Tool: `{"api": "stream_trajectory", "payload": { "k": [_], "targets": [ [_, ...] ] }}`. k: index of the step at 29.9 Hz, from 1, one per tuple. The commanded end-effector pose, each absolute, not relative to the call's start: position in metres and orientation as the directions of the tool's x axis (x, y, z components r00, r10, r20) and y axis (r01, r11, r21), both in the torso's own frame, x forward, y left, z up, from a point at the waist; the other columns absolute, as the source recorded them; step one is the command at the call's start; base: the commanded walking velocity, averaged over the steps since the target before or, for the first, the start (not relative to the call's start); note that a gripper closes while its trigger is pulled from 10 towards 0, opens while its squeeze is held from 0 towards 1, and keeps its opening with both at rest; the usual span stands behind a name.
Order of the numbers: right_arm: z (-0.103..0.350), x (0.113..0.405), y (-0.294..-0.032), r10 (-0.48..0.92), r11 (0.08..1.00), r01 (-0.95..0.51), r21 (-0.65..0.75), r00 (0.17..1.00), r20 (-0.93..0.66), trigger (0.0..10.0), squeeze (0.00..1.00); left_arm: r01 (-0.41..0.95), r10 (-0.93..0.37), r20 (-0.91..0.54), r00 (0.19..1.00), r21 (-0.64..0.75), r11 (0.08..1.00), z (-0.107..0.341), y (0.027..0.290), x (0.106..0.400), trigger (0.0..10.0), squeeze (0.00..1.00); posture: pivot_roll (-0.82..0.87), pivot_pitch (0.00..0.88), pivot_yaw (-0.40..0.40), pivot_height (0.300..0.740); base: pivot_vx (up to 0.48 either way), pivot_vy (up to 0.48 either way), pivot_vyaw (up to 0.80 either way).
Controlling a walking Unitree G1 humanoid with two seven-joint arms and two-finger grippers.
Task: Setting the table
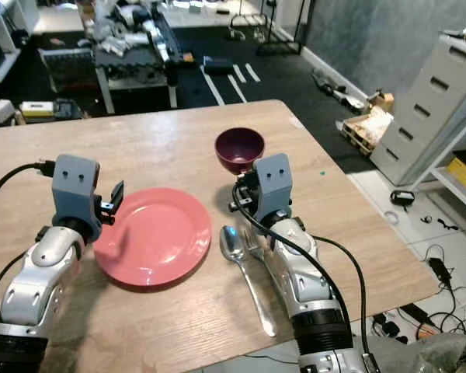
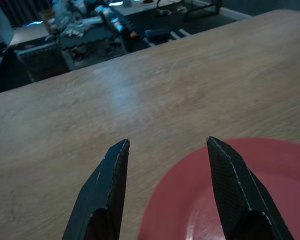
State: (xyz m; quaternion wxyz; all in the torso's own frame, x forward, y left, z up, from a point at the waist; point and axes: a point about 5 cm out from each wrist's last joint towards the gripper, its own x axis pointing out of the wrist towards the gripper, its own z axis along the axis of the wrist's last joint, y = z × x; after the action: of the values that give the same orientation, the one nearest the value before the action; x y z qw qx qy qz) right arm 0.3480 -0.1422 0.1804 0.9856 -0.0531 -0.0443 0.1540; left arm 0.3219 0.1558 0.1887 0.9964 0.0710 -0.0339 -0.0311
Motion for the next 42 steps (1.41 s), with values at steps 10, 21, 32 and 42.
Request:
{"api": "stream_trajectory", "payload": {
  "k": [10,21,32,42],
  "targets": [
    [0.156,0.348,-0.148,0.344,0.939,-0.344,-0.001,0.938,-0.055,10.0,0.0,0.117,-0.121,0.018,0.992,0.143,0.983,0.181,0.155,0.311,10.0,0.0,0.02,0.0,0.057,0.74,0.0,0.0,0.0],
    [0.141,0.345,-0.141,0.378,0.926,-0.376,0.04,0.923,-0.077,10.0,0.0,0.123,-0.126,0.012,0.992,0.144,0.982,0.18,0.154,0.309,10.0,0.0,0.03,0.0,0.054,0.74,0.0,0.0,0.0],
    [0.137,0.343,-0.142,0.357,0.933,-0.357,0.052,0.934,-0.003,10.0,0.0,0.119,-0.123,0.016,0.992,0.145,0.982,0.181,0.155,0.308,10.0,0.0,0.03,0.0,0.052,0.74,0.0,0.0,0.0],
    [0.133,0.342,-0.141,0.36,0.933,-0.36,0.032,0.933,0.005,10.0,0.0,0.122,-0.126,0.019,0.992,0.145,0.982,0.183,0.155,0.309,10.0,0.0,0.04,0.0,0.057,0.74,0.0,0.0,0.0]
  ]
}}
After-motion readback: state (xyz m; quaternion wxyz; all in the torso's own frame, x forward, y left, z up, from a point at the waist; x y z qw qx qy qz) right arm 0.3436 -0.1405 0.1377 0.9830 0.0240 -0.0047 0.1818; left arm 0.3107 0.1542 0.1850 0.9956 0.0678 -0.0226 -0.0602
